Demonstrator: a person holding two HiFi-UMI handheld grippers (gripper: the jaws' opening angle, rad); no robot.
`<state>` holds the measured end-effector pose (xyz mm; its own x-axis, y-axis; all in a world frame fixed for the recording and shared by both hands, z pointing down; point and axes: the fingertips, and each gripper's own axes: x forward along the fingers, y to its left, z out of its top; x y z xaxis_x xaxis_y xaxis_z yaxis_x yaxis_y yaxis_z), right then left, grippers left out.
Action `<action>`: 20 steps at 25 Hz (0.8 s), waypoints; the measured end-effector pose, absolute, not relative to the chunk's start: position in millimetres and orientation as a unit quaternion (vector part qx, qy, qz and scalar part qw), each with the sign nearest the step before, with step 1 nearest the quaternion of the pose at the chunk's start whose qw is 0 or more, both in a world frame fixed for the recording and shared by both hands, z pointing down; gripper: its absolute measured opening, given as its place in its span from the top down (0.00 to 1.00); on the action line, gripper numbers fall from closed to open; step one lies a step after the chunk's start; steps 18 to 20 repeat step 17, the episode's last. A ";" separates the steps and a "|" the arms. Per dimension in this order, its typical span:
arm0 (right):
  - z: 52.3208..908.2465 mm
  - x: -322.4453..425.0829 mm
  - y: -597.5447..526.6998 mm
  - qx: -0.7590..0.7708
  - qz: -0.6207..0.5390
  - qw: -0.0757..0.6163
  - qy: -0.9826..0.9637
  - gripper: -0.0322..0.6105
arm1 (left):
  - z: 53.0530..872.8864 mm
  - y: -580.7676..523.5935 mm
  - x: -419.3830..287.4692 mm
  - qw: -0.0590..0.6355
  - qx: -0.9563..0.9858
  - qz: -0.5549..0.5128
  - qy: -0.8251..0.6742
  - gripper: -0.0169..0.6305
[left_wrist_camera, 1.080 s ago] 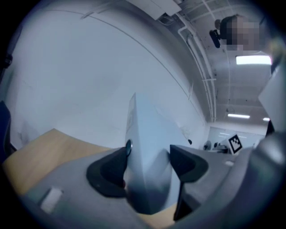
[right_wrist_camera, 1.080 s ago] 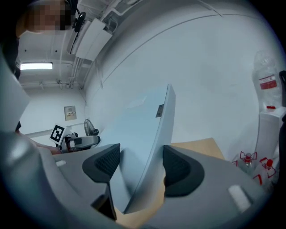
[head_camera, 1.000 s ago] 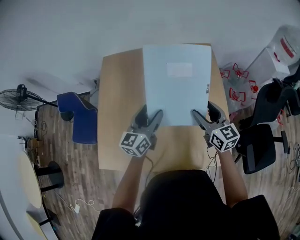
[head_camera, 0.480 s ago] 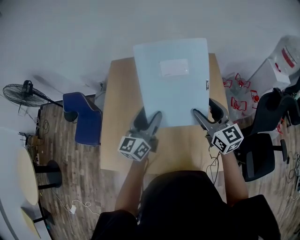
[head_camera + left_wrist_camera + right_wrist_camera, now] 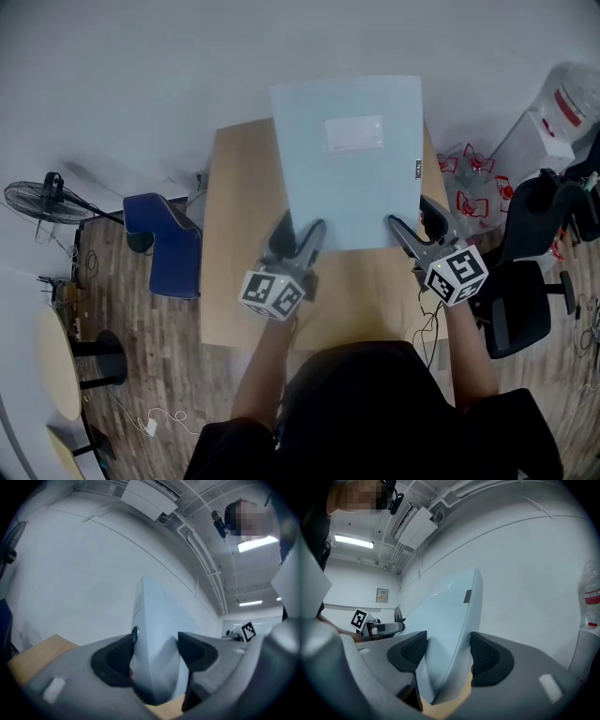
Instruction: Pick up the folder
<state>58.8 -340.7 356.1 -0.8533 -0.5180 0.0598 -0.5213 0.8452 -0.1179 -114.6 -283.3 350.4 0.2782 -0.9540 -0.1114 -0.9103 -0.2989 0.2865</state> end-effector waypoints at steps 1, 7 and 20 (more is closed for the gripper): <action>357.3 63.1 -342.4 0.272 0.067 0.013 -0.960 0.49 | 351.5 -285.5 -110.5 0.084 0.796 -0.131 -0.585 0.50; 362.1 77.0 -347.2 0.285 0.071 0.015 -0.956 0.50 | 356.0 -295.0 -98.0 0.092 0.802 -0.130 -0.576 0.50; 362.1 92.0 -359.9 0.302 0.065 0.014 -0.951 0.50 | 357.5 -314.2 -84.8 0.091 0.813 -0.126 -0.561 0.50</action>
